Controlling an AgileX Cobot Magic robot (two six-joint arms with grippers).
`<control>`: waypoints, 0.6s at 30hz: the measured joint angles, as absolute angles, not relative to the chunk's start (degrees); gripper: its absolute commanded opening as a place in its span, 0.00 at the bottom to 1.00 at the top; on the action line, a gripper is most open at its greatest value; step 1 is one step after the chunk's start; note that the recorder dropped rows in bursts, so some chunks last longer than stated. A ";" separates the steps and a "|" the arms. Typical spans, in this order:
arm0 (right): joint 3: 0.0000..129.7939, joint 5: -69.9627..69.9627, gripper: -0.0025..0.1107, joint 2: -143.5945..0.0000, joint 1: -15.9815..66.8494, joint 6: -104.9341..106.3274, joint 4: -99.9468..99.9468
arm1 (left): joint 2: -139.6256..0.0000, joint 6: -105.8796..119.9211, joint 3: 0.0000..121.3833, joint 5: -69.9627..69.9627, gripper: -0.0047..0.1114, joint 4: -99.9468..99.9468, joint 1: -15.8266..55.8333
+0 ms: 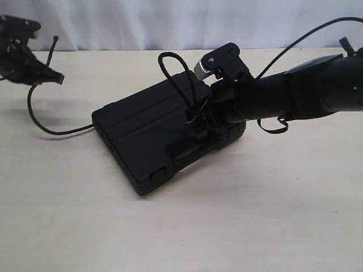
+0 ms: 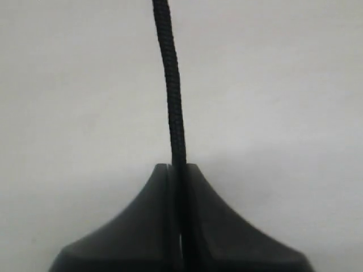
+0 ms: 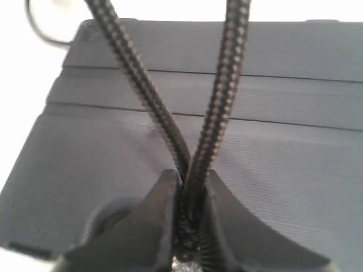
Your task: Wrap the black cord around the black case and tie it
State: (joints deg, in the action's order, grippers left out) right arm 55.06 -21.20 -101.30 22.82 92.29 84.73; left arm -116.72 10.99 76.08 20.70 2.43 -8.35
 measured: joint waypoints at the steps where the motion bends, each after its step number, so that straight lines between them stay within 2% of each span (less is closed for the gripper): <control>1: 55.06 -22.29 0.06 -101.30 22.68 93.46 84.73 | -115.31 14.71 76.08 20.18 0.04 1.83 -7.29; 10: 55.06 -35.09 0.06 -101.54 15.22 104.45 86.42 | -108.66 44.39 76.08 15.69 0.04 -1.77 -0.36; 18: 55.06 -38.08 0.06 -101.54 14.85 108.30 87.31 | -110.82 57.48 76.08 -1.99 0.04 -1.23 4.85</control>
State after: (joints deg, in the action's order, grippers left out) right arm 55.06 -38.08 -101.54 14.85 108.30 87.31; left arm -110.82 57.48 76.08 -1.99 -1.23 4.85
